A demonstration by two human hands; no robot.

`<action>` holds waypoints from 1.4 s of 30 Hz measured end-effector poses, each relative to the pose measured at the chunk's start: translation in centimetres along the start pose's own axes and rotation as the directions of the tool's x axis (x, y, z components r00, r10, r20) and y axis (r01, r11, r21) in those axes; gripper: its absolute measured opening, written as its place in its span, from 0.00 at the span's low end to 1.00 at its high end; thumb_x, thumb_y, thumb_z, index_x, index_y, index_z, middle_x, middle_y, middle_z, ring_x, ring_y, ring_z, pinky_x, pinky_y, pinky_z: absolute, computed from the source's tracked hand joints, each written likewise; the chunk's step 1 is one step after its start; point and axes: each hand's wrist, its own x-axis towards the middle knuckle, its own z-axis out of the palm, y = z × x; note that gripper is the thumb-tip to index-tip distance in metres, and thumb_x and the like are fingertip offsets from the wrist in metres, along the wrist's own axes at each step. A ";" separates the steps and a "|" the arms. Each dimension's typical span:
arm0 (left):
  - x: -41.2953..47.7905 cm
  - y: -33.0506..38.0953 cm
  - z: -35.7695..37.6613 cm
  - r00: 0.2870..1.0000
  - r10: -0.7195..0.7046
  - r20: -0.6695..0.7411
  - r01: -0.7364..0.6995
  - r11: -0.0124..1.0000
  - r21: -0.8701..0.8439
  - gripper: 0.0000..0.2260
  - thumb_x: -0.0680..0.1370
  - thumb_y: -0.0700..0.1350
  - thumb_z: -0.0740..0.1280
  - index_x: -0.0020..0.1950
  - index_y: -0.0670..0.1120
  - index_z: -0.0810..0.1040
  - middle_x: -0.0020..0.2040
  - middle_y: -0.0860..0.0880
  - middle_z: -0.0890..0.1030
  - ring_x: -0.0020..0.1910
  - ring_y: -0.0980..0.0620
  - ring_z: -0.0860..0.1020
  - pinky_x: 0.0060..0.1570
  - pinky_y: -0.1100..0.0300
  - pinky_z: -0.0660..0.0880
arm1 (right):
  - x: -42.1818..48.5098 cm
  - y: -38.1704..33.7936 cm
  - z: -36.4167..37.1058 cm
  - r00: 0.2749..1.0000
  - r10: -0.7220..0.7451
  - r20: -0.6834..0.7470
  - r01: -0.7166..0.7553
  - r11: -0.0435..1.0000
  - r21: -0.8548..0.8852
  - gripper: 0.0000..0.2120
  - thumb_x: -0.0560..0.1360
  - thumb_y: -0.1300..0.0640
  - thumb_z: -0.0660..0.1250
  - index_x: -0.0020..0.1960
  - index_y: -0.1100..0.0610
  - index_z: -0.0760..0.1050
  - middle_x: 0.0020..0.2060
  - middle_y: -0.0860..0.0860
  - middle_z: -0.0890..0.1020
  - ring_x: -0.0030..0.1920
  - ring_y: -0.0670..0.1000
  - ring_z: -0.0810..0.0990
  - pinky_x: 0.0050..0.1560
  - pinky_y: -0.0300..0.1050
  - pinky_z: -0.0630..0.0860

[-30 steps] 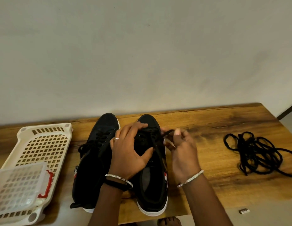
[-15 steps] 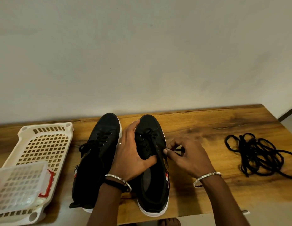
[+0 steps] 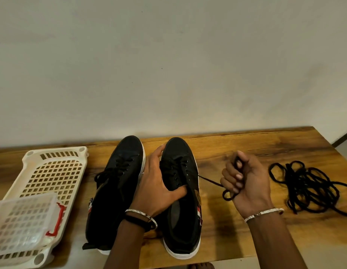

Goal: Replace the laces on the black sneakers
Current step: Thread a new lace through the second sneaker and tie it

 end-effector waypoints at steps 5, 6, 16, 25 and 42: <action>-0.1 0.0 -0.1 0.999 -0.036 0.000 0.036 0.999 -0.021 0.50 0.59 0.63 0.78 0.71 0.74 0.47 0.70 0.64 0.63 0.71 0.59 0.67 0.69 0.49 0.71 | 0.2 1.3 0.2 0.967 -0.256 0.008 0.180 0.658 -0.731 0.13 0.76 0.53 0.72 0.39 0.55 0.71 0.31 0.53 0.77 0.26 0.47 0.72 0.26 0.37 0.67; 0.0 0.0 -0.1 0.999 -0.043 0.003 0.043 0.999 -0.022 0.51 0.59 0.62 0.78 0.71 0.74 0.47 0.71 0.62 0.64 0.71 0.59 0.67 0.69 0.49 0.71 | 0.4 1.8 0.2 0.961 -0.263 0.084 0.210 0.498 -0.841 0.10 0.74 0.52 0.74 0.43 0.54 0.74 0.36 0.50 0.81 0.32 0.45 0.78 0.32 0.37 0.72; 0.1 0.0 -0.2 0.994 -0.105 0.021 0.105 0.994 -0.041 0.54 0.58 0.64 0.78 0.76 0.66 0.49 0.71 0.58 0.66 0.71 0.58 0.67 0.70 0.54 0.69 | 0.2 0.7 -0.6 0.964 0.006 0.264 0.212 0.581 -0.786 0.07 0.76 0.59 0.73 0.41 0.62 0.82 0.29 0.50 0.79 0.28 0.44 0.73 0.31 0.32 0.67; -0.3 1.1 -0.9 0.985 -0.174 0.012 0.170 0.939 -0.298 0.21 0.74 0.46 0.73 0.63 0.53 0.68 0.60 0.54 0.77 0.56 0.62 0.79 0.51 0.70 0.75 | -0.1 0.8 0.6 0.990 -0.064 0.126 0.100 0.946 -0.308 0.08 0.63 0.60 0.65 0.27 0.56 0.70 0.44 0.61 0.86 0.58 0.60 0.83 0.56 0.53 0.73; -0.1 0.2 -0.8 0.991 -0.130 -0.016 0.130 0.957 0.258 0.14 0.83 0.48 0.62 0.38 0.52 0.65 0.37 0.52 0.72 0.37 0.55 0.71 0.34 0.65 0.62 | 0.9 4.0 0.8 0.969 -0.139 0.204 0.243 0.386 -0.890 0.05 0.74 0.61 0.75 0.41 0.53 0.84 0.36 0.49 0.85 0.38 0.47 0.83 0.41 0.42 0.80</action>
